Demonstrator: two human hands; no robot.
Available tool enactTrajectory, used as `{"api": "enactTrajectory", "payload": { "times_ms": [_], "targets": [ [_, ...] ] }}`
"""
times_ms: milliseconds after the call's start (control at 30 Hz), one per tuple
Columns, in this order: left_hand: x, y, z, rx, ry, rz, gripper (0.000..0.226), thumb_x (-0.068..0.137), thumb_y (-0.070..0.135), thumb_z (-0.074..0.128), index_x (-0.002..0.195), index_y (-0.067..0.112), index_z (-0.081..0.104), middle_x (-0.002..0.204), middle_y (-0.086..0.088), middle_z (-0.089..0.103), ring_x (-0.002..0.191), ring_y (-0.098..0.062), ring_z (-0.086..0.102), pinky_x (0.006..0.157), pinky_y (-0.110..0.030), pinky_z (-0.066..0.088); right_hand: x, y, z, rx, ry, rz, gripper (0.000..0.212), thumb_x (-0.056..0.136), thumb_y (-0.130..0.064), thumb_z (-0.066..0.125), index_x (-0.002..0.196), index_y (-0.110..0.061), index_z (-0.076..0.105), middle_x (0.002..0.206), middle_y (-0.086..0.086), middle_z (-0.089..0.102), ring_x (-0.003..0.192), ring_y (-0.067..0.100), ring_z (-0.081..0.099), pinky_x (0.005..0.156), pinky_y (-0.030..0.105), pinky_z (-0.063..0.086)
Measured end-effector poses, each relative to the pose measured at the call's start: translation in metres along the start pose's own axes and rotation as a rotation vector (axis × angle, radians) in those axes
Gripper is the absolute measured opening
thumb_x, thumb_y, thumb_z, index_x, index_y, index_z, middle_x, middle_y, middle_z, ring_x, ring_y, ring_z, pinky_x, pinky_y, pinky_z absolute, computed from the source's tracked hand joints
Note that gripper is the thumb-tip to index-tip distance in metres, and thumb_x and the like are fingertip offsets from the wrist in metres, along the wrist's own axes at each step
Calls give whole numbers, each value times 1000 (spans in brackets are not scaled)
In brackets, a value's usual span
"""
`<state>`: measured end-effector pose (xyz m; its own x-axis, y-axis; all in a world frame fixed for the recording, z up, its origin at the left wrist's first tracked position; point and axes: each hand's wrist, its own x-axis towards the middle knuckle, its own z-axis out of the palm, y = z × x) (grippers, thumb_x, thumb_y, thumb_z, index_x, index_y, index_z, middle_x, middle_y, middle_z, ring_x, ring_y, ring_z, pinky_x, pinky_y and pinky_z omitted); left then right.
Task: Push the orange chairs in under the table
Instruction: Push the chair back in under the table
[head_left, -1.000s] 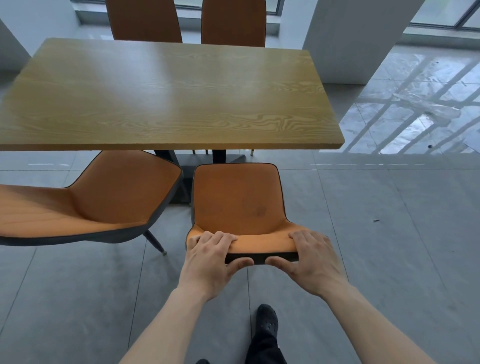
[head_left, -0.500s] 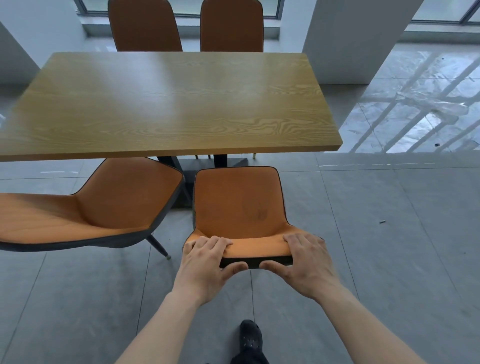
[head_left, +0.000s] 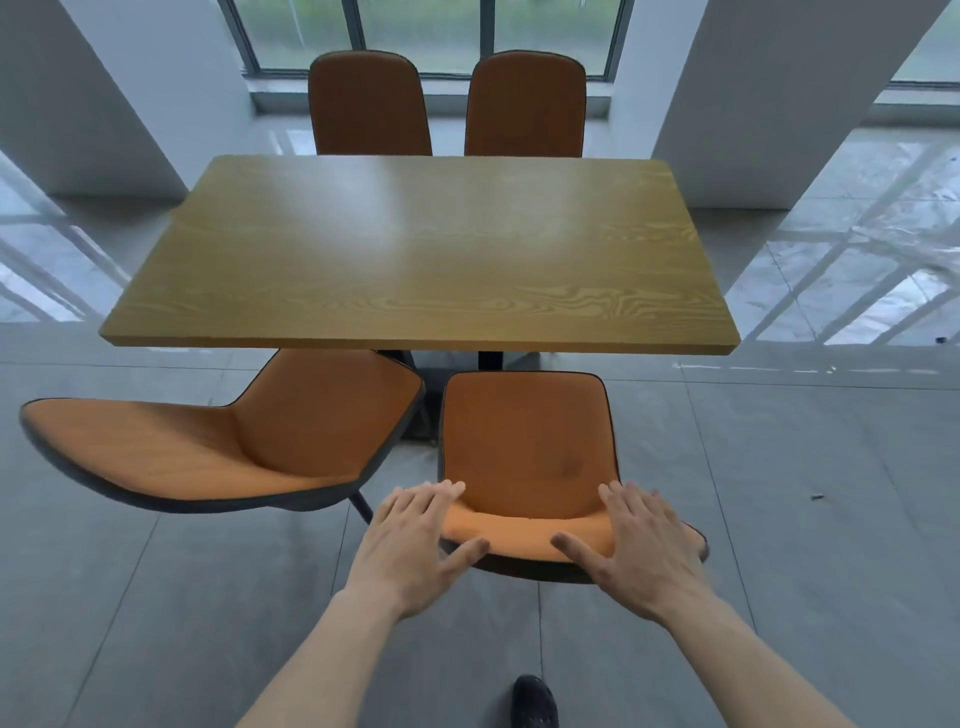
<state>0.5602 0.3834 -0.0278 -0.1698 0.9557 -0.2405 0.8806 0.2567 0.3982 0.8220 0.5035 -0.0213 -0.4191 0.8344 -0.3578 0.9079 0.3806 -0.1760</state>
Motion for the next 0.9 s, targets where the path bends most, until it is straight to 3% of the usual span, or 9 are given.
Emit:
{"api": "enactTrajectory", "payload": {
  "times_ms": [167,267,433,533,667,800,900],
  "targets": [
    [-10,-90,-47,2,107,-8,79,89,82,32,153,36,28,156,17,35,146,-4,21,123,-30,0,26,-93,-1,64,-9,-61,120,72,-102,16,161,-22,23,169,0,23,156,20,14,123,37,8],
    [-20,-165,-80,3,134,6,84,84,89,23,152,38,28,155,18,36,146,-4,21,120,-27,-2,39,-170,7,123,-18,-96,116,75,-100,23,162,-23,19,170,-1,19,157,18,12,123,35,9],
    [-34,-302,-139,41,161,8,83,85,87,27,151,37,31,155,14,38,146,-8,25,121,-35,11,48,-321,33,188,-64,-95,120,74,-99,24,163,-20,14,171,-1,15,157,16,9,125,36,9],
    [-38,-371,-172,68,115,-7,84,83,86,34,151,38,31,156,13,38,145,-12,26,119,-43,21,57,-405,45,221,-87,-86,117,77,-96,31,163,-19,15,171,-1,16,156,16,11,126,37,13],
    [-29,-439,-206,92,55,35,88,78,90,39,150,40,33,156,13,38,144,-15,27,119,-46,20,67,-486,59,255,-120,-74,115,77,-95,35,162,-20,15,171,-1,16,156,19,11,126,40,14],
    [-12,-495,-221,143,-28,107,98,69,100,37,149,44,35,158,18,34,146,-8,24,122,-35,4,80,-542,75,265,-174,-40,122,72,-99,34,162,-19,15,170,1,19,156,23,15,124,41,15],
    [1,-520,-221,169,-139,114,106,62,105,33,149,44,37,159,19,32,148,-7,21,120,-29,1,87,-566,91,289,-253,24,124,67,-101,38,160,-20,21,163,3,32,149,26,29,120,45,28]
  ]
}}
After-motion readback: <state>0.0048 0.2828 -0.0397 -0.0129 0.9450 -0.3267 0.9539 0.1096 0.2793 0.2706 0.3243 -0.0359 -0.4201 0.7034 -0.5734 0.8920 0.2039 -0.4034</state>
